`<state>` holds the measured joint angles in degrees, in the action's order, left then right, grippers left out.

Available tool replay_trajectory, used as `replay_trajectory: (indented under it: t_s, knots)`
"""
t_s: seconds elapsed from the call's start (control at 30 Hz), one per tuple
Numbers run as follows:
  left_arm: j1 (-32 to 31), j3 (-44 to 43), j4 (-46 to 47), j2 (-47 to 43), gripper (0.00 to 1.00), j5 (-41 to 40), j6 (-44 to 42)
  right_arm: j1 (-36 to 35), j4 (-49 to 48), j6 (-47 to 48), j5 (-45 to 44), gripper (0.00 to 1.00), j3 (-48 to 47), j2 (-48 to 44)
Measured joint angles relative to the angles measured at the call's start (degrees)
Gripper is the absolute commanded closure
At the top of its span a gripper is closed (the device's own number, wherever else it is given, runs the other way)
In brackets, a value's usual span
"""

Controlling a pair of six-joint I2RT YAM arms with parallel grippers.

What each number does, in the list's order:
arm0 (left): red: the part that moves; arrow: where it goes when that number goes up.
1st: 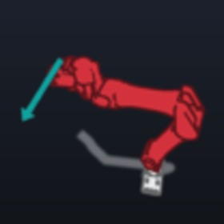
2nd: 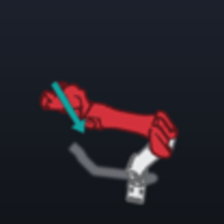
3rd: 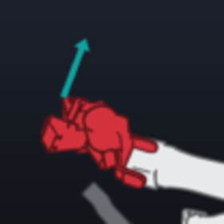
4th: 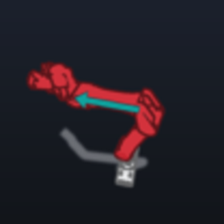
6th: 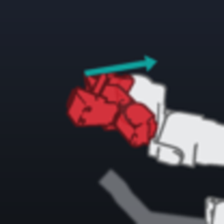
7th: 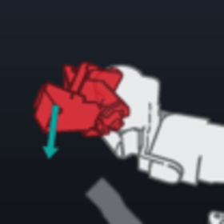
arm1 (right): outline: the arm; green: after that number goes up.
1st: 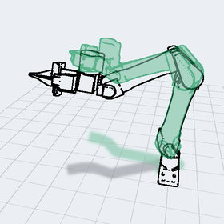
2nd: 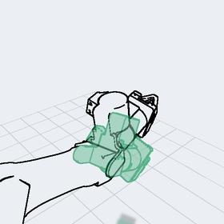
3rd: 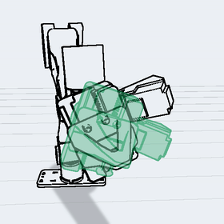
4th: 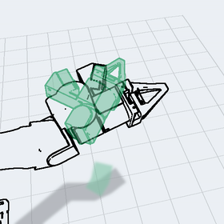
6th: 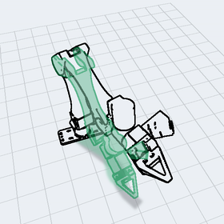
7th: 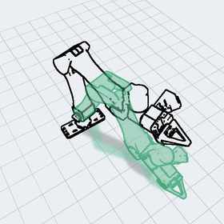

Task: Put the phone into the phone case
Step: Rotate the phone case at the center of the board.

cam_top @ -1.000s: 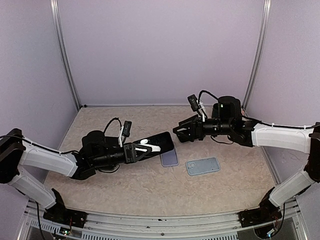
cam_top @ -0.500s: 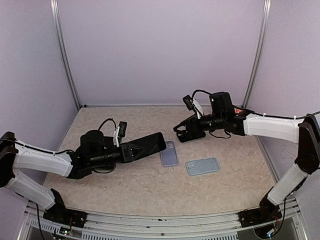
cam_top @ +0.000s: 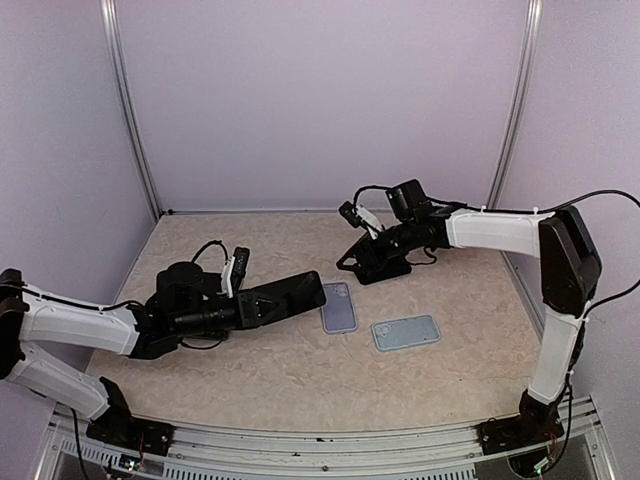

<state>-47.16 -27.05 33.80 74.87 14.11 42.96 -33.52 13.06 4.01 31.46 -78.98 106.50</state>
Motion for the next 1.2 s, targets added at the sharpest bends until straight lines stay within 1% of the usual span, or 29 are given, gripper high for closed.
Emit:
replay_trajectory:
  t_s: [0.27, 0.43, 0.57, 0.67, 0.83, 1.2]
  knots:
    - [0.00, 1.60, -2.69, -5.22, 1.00, -0.72, -0.79, 0.00, 6.54, 4.52, 2.08, 0.45, -9.64, 11.74]
    - [0.00, 2.03, -5.90, -8.94, 1.00, -2.38, -1.75, 0.00, 9.75, 6.10, 2.84, 0.48, -14.86, 17.05]
    - [0.00, 2.05, -7.10, -10.23, 1.00, -2.97, -2.23, 0.00, 11.82, 7.13, 2.80, 0.50, -18.16, 20.02]
    - [0.00, 2.05, -7.74, -10.38, 1.00, -3.06, -2.27, 0.00, 13.14, 7.78, 2.64, 0.51, -19.65, 21.55]
    - [0.00, 2.23, -8.37, -10.34, 1.00, -2.99, -2.19, 0.02, 13.88, 8.68, 1.16, 0.55, -19.98, 22.97]
    - [0.00, 2.27, -8.61, -9.42, 1.00, -2.99, -2.03, 0.07, 13.20, 8.55, -3.78, 0.55, -21.03, 24.85]
